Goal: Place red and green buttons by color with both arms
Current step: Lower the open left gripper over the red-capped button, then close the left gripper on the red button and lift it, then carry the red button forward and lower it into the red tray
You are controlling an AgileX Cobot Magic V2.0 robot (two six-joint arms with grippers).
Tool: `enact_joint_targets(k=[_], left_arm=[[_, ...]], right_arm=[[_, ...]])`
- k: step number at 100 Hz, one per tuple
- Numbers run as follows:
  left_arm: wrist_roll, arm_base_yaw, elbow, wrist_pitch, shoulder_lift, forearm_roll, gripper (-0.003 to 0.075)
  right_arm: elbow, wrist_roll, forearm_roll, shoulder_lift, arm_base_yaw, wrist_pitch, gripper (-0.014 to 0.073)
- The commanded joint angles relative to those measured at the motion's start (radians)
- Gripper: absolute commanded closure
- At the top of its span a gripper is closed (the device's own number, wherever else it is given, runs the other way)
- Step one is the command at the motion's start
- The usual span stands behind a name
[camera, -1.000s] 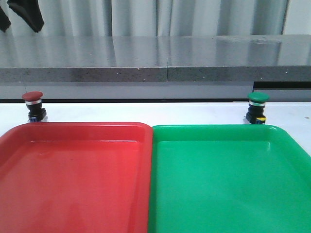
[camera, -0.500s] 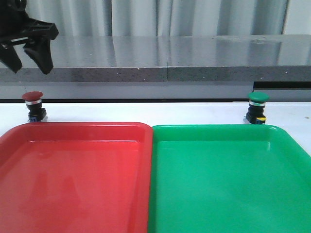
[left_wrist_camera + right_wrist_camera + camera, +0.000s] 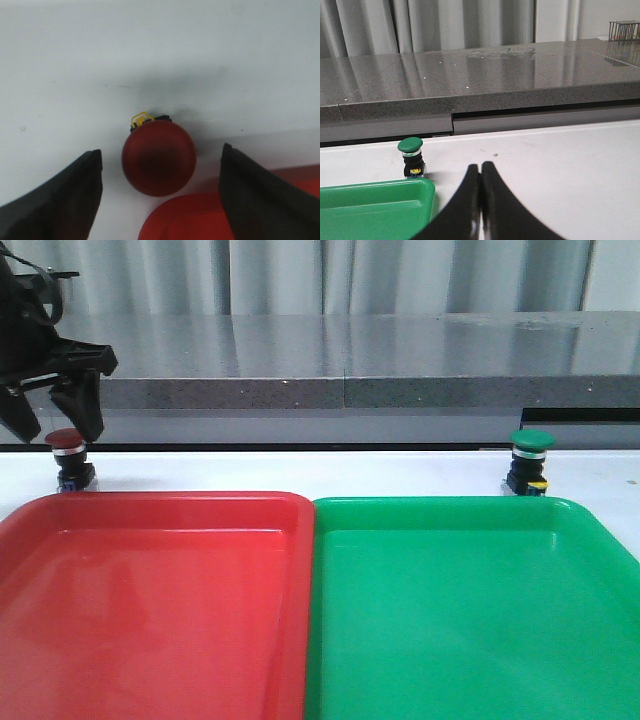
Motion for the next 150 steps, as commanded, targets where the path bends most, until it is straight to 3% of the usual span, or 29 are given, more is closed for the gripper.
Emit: enact_joint_targets(k=[1,42,73,113,150], left_arm=[[-0.008,-0.009,-0.030,-0.053,-0.048,-0.017,0.0240],[-0.008,-0.009,-0.030,-0.070,0.006,-0.017,0.0255],[-0.008,-0.009,-0.030,-0.104,0.006,-0.017,0.0552],[-0.017,-0.009,-0.030,-0.096,-0.017,-0.050,0.0741],[-0.035,-0.030,-0.012,-0.087,-0.186,-0.062,0.0741]], right_arm=[[-0.019,-0.005,-0.003,-0.023,-0.007,-0.073,0.0658],[-0.019,-0.005,-0.003,-0.023,-0.007,-0.073,0.0658],[-0.019,-0.005,-0.003,-0.023,-0.007,-0.073,0.0658],[-0.019,-0.005,-0.003,-0.023,-0.007,-0.073,0.0658],[-0.019,-0.005,-0.003,-0.023,-0.007,-0.073,0.0658]])
